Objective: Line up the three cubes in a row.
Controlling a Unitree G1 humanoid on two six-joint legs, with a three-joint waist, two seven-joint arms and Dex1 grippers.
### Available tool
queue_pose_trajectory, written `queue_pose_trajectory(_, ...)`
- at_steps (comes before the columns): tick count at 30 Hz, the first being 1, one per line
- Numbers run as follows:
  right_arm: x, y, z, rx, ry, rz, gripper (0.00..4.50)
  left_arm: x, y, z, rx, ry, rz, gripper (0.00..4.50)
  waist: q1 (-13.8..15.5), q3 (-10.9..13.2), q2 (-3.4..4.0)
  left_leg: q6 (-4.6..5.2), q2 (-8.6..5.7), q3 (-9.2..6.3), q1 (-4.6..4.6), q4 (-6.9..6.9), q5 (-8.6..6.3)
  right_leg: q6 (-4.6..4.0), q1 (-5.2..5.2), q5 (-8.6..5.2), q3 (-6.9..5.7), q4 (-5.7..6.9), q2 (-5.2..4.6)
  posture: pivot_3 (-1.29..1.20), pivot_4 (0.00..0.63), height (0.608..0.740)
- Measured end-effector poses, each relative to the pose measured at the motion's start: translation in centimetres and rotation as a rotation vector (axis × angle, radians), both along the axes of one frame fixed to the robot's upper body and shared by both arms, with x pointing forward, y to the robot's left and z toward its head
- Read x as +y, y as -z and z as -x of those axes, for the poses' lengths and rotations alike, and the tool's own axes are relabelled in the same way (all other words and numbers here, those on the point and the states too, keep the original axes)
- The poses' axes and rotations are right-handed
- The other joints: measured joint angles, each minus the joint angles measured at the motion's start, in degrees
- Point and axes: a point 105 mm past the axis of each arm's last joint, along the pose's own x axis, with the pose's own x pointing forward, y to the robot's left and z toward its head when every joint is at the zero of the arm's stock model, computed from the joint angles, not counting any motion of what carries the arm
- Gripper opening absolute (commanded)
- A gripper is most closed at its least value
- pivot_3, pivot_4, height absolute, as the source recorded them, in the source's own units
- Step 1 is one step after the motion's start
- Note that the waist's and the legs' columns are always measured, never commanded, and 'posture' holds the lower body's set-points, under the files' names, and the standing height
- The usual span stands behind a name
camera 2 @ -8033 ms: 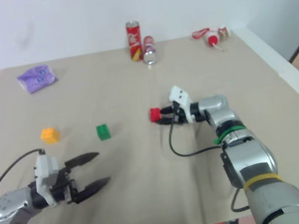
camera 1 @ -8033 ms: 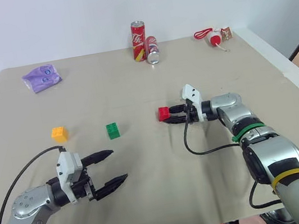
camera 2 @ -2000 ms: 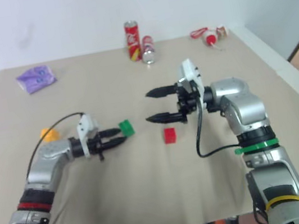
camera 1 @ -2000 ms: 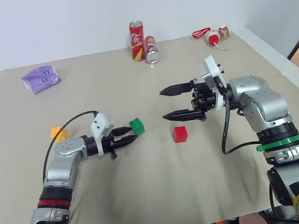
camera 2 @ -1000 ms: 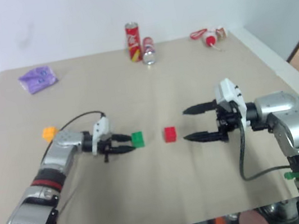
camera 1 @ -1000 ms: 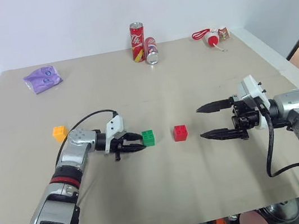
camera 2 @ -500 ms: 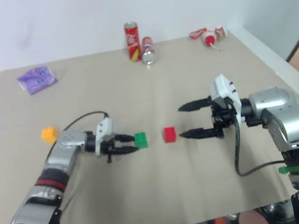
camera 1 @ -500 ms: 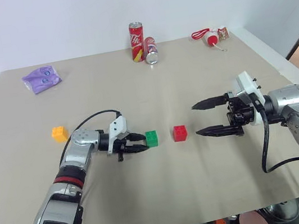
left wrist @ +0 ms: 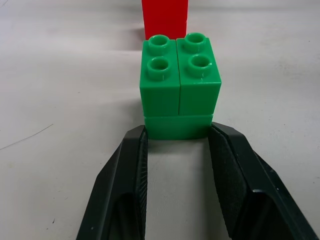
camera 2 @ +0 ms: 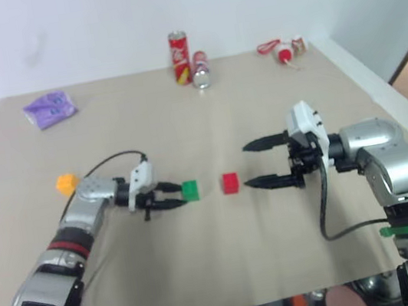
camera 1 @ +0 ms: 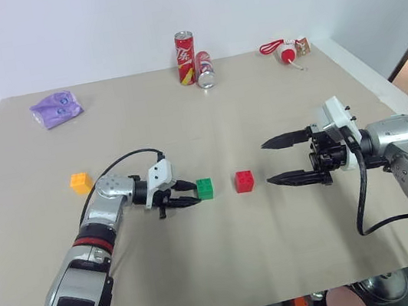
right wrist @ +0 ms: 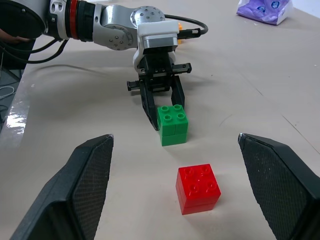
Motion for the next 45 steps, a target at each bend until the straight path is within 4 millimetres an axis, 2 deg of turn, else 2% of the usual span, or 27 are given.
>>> queue_pose_trajectory(1, 0.1, 0.0, 0.0, -0.001, -0.001, -0.002, 4.15, 0.0, 0.0, 0.0, 0.003, -0.002, 0.001, 2.27, 0.00, 0.00, 0.00, 0.00, 0.00, 0.00, 0.00, 0.00, 0.00, 0.00, 0.00, 0.00, 0.00, 0.00, 0.00, 0.00, 0.150, 0.740)
queue_pose_trajectory(2, 0.1, 0.0, 0.0, -0.002, -0.002, -0.003, 4.15, 0.1, 0.0, -0.1, 0.009, -0.009, 0.003, 2.62, 0.00, 0.00, 0.00, 0.00, 0.00, 0.00, 0.00, 0.00, 0.00, 0.00, 0.00, 0.00, 0.00, 0.00, 0.00, 0.00, 0.150, 0.740)
queue_pose_trajectory(6, 0.1, 0.0, -0.1, -0.006, -0.003, -0.007, 4.15, 0.4, -0.2, -0.4, 0.027, -0.031, 0.006, 3.98, -0.10, 0.00, 0.00, -0.01, 0.01, 0.00, -0.02, -0.02, -0.01, -0.06, -0.02, -0.04, 0.00, 0.00, 0.02, 0.00, 0.150, 0.740)
queue_pose_trajectory(8, 0.2, -0.1, -0.2, -0.005, -0.002, -0.012, 4.15, 0.5, -0.3, -0.6, 0.020, -0.048, 0.012, 4.47, -0.10, 0.00, 0.00, 0.02, 0.01, 0.00, -0.05, -0.06, -0.03, 0.00, -0.03, -0.04, 0.00, 0.00, 0.01, 0.00, 0.150, 0.740)
queue_pose_trajectory(16, 0.4, -0.6, -0.7, -0.022, -0.010, -0.023, 4.15, 1.1, -0.4, -0.3, 0.022, -0.045, 0.008, 4.47, -0.16, 0.00, 0.00, 0.11, 0.05, -0.01, -0.05, -0.10, -0.12, 0.06, -0.06, -0.06, -0.01, 0.00, 0.06, 0.00, 0.150, 0.740)
queue_pose_trajectory(21, 0.6, -0.6, -1.3, -0.015, -0.021, -0.016, 4.15, 3.7, -0.5, 0.5, 0.063, -0.069, -0.012, 4.47, -0.47, 0.01, 0.01, 0.12, 0.12, -0.01, -0.04, -0.13, -0.11, 0.04, -0.10, -0.05, -0.01, 0.01, 0.11, 0.00, 0.150, 0.740)
queue_pose_trajectory(25, 0.7, -1.0, -1.6, -0.027, -0.032, -0.019, 4.15, 6.4, -1.2, 0.9, 0.104, -0.166, 0.028, 4.47, -0.46, 0.01, 0.02, 0.12, 0.12, 0.00, -0.07, -0.13, -0.11, 0.03, -0.12, -0.06, -0.01, 0.01, 0.09, 0.00, 0.150, 0.740)
queue_pose_trajectory(31, 2.4, -2.2, -2.4, -0.066, -0.050, -0.081, 4.15, 7.9, -4.8, 1.1, 0.068, -0.410, 0.256, 4.47, -0.05, 0.01, 0.02, 0.11, 0.11, -0.01, -0.11, -0.12, -0.12, 0.04, -0.12, -0.07, -0.05, 0.01, 0.02, 0.00, 0.150, 0.740)
queue_pose_trajectory(33, 3.4, -3.0, -2.8, -0.077, -0.052, -0.132, 4.15, 8.1, -6.3, 1.7, 0.059, -0.558, 0.433, 4.47, -0.16, 0.01, 0.02, 0.09, 0.14, 0.05, -0.10, -0.12, -0.13, 0.05, -0.12, -0.06, -0.02, 0.00, -0.04, 0.00, 0.150, 0.740)
queue_pose_trajectory(35, 4.0, -3.4, -2.8, -0.073, -0.062, -0.162, 4.15, 8.2, -7.0, 2.2, 0.067, -0.653, 0.522, 4.47, 0.00, 0.02, -0.01, 0.08, 0.13, 0.00, -0.12, -0.11, -0.13, 0.06, -0.10, -0.06, -0.06, 0.00, -0.02, 0.00, 0.150, 0.740)
queue_pose_trajectory(37, 4.2, -3.5, -2.8, -0.071, -0.071, -0.172, 4.15, 8.8, -7.5, 2.5, 0.054, -0.751, 0.577, 4.47, 0.10, 0.02, -0.01, 0.08, 0.12, -0.04, -0.08, -0.11, -0.13, 0.06, -0.06, -0.06, -0.09, 0.00, -0.01, 0.00, 0.150, 0.740)
queue_pose_trajectory(38, 4.5, -3.6, -2.8, -0.073, -0.079, -0.179, 4.15, 9.7, -7.9, 2.7, 0.023, -0.862, 0.611, 4.47, 0.12, 0.02, -0.01, 0.08, 0.12, -0.06, -0.07, -0.10, -0.13, 0.08, -0.05, -0.05, -0.09, 0.00, 0.00, 0.00, 0.150, 0.740)
queue_pose_trajectory(45, 5.5, -3.2, -2.9, -0.053, -0.113, -0.191, 4.15, 12.0, -7.9, 3.1, -0.099, -1.247, 0.620, 4.47, 0.16, 0.01, -0.03, 0.07, 0.05, 0.00, 0.00, 0.01, -0.12, -0.04, 0.06, -0.11, -0.02, -0.01, -0.01, 0.00, 0.150, 0.740)
